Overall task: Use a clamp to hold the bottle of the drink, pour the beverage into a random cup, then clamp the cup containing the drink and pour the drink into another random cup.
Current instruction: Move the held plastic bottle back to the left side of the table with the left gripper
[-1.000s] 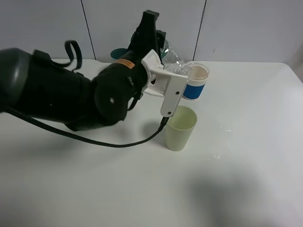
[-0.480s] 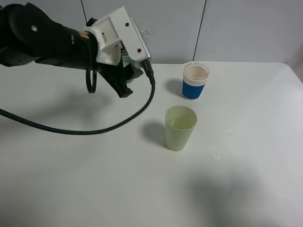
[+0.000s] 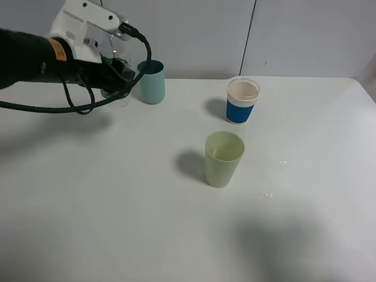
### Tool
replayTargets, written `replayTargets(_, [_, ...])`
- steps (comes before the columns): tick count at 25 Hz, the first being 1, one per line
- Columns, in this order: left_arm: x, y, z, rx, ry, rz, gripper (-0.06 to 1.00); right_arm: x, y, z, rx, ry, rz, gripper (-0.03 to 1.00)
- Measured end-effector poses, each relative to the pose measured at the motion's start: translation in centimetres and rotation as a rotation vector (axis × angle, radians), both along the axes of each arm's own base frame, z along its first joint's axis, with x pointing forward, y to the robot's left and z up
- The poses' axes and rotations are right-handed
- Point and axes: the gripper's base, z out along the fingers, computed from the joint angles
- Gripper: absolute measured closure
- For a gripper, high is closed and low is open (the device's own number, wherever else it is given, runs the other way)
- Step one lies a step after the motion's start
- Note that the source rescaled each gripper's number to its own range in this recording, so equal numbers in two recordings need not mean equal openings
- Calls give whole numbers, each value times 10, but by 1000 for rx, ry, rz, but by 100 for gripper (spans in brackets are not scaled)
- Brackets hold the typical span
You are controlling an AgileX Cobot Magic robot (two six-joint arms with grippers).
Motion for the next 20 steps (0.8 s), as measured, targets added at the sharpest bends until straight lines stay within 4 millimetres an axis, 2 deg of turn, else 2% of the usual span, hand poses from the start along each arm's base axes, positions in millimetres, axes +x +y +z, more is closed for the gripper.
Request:
replayTargets(6, [-8, 27, -26, -199, 15, 110, 92, 0, 0, 0, 0, 0, 0, -3])
replayTargets(8, [-13, 41, -36, -254, 2, 144, 92, 0, 0, 0, 0, 0, 0, -3])
replayTargets(12, [-22, 65, -53, -264, -10, 190, 92, 0, 0, 0, 0, 0, 0, -3])
replayTargets(16, [-20, 74, -69, -248, 16, 208, 92, 0, 0, 0, 0, 0, 0, -3])
replayTargets(20, [-13, 77, -87, -219, 18, 148, 92, 0, 0, 0, 0, 0, 0, -3])
